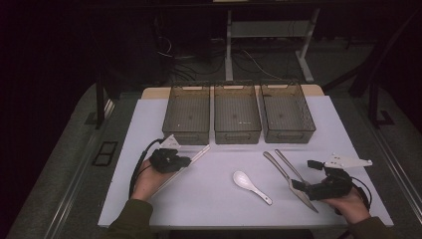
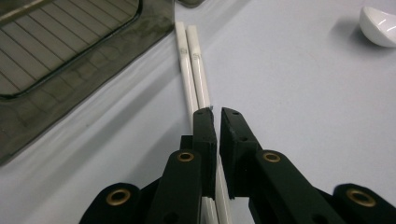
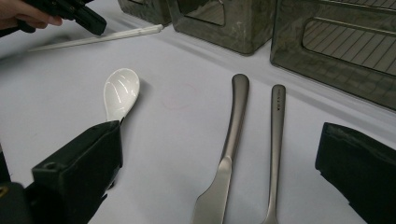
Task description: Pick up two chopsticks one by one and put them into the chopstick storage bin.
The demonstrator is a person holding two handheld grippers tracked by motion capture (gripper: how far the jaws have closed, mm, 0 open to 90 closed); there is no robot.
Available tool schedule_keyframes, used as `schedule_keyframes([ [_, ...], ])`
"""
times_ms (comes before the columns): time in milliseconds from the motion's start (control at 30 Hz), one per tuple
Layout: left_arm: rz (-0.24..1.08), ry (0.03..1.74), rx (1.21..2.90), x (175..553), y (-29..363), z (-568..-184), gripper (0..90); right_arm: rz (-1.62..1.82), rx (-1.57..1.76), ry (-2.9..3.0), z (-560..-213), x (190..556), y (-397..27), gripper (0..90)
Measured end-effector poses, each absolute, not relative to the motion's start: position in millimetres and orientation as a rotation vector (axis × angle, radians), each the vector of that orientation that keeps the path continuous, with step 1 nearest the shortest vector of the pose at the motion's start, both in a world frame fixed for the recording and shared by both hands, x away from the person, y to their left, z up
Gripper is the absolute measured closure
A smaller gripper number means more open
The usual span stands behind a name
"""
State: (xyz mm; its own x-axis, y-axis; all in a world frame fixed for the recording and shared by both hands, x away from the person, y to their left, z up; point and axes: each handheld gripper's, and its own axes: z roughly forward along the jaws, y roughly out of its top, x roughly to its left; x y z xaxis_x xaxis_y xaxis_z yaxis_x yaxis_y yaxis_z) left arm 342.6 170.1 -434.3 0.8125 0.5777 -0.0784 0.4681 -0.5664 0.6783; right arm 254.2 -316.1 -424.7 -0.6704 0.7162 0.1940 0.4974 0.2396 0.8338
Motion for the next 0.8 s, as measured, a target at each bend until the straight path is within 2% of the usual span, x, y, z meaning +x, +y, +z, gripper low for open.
schedule_keyframes([
  [800,0.182,0.735,2.321,340.5,165.5,-439.3,81.0,1.408,1.149,2.281,-424.4,254.1,-316.3,0.7],
])
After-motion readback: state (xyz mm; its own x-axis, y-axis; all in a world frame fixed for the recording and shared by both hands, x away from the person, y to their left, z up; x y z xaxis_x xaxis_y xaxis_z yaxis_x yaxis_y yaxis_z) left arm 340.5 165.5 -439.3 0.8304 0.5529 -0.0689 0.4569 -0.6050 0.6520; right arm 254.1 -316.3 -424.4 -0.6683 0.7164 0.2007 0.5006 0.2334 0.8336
